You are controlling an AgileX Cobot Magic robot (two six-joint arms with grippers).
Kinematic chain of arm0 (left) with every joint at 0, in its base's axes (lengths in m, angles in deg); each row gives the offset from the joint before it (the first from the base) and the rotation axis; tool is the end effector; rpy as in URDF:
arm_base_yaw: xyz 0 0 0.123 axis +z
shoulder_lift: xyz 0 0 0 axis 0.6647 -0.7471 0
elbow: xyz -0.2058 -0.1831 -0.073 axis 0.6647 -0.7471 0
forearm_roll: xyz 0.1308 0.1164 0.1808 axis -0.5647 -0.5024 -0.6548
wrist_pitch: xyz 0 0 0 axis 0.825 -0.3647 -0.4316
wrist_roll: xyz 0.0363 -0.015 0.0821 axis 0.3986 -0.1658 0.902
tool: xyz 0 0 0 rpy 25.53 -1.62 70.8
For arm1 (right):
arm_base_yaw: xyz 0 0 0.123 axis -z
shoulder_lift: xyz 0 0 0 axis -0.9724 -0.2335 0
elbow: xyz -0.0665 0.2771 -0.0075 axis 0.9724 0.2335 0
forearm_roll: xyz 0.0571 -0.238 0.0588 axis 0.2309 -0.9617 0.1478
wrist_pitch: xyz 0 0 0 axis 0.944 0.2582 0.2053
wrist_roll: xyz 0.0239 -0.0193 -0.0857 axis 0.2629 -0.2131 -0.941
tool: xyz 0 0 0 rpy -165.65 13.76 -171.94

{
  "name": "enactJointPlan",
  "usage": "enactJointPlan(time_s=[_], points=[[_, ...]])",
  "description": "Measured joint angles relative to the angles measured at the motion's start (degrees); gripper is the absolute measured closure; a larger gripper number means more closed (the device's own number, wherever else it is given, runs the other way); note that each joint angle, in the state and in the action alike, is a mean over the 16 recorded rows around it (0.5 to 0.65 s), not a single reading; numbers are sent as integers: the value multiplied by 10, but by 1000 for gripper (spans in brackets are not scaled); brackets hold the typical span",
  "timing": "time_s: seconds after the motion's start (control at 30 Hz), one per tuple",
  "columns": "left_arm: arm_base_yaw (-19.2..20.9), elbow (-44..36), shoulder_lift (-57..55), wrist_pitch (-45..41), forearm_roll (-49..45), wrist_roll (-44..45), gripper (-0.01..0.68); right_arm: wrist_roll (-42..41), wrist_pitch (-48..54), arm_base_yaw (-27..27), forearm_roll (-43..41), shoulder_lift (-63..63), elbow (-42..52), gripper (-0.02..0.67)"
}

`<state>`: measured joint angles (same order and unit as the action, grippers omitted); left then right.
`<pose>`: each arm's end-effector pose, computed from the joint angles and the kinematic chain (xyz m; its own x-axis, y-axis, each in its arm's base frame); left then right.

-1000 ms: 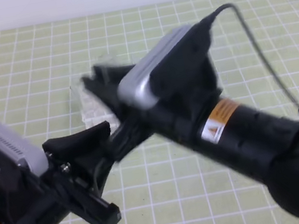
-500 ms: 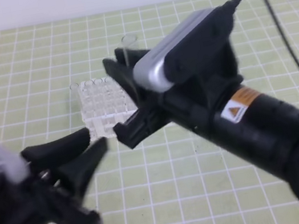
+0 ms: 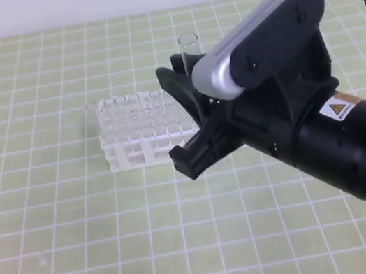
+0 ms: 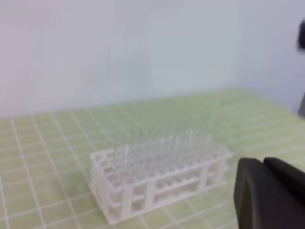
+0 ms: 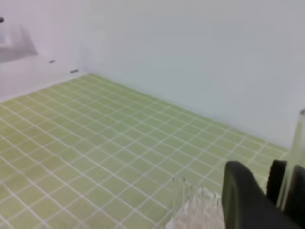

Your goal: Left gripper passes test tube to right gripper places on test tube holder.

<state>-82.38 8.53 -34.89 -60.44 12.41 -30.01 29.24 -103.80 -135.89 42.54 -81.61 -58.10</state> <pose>0.0522 -0.0310 0.3021 -0.0585 -0.0330 -0.9977 0.5585 0.8274 -0.0601 0.1684 0.2325 0.3564 -0.0117 -0.0467 -0.9988 -0.6742 0.7380 -0.0266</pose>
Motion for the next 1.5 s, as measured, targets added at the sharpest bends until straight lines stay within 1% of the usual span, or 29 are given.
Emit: enactJointPlan(time_s=[0.1,0.3,0.53,0.7,0.93,1.27,1.5], points=[[0,-25,56,-4,10,0,673,-27,1,0,24,8,8,640],[0,-96,118,35,25,0,673,-51,-14,0,50,34,41,640],[0,-178,135,93,28,-2,673,-52,-51,0,60,85,94,640],[0,-213,135,102,27,-2,673,-53,-77,0,66,114,124,640],[0,-226,136,96,24,-1,673,-62,-130,0,69,129,143,640],[0,-228,139,95,21,2,673,-83,-218,2,68,121,146,640],[0,-228,139,96,21,2,673,-81,-227,9,65,107,144,640]])
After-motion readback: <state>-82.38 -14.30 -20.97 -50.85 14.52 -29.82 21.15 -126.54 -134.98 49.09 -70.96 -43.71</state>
